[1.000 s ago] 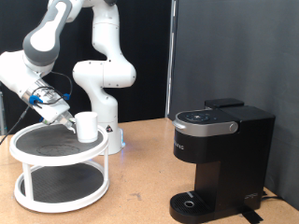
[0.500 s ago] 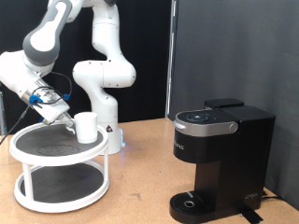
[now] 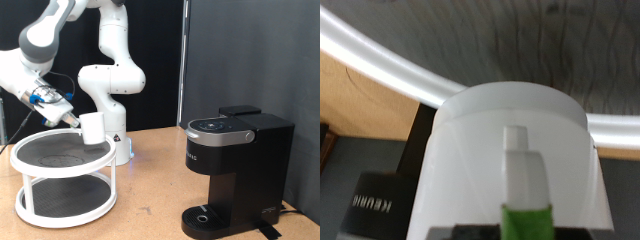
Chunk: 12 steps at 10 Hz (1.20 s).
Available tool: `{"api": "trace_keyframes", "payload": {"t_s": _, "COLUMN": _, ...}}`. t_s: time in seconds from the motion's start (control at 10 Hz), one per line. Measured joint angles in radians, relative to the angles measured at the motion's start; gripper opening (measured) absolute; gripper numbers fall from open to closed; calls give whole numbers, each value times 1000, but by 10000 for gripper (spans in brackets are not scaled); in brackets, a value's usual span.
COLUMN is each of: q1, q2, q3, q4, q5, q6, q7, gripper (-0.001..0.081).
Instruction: Make a cup of coffee with the keurig machine
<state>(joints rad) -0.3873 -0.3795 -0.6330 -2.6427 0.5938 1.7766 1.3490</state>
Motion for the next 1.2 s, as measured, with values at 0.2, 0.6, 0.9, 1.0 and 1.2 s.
{"api": "trace_keyframes", "payload": {"t_s": 0.2, "q1": -5, "q2": -23, "q3": 0, "q4": 35, "q5": -8, "q6": -74, "q7": 45, "gripper": 5}}
{"api": "trace_keyframes", "payload": {"t_s": 0.6, "q1": -5, "q2": -42, "q3": 3, "q4": 55, "q5": -48, "q6": -126, "q7": 62, "gripper": 5}}
{"api": "trace_keyframes", "payload": {"t_s": 0.9, "q1": 23, "q2": -19, "q3": 31, "q4": 49, "q5": 26, "q6": -130, "q7": 151, "gripper": 5}}
{"api": "trace_keyframes", "payload": {"t_s": 1.0, "q1": 39, "q2": -7, "q3": 51, "q4": 48, "q5": 63, "q6": -112, "q7": 178, "gripper": 5}}
{"api": "trace_keyframes", "payload": {"t_s": 1.2, "q1": 73, "q2": 16, "q3": 104, "q4": 47, "q5": 132, "q6": -40, "q7": 228, "gripper": 5}}
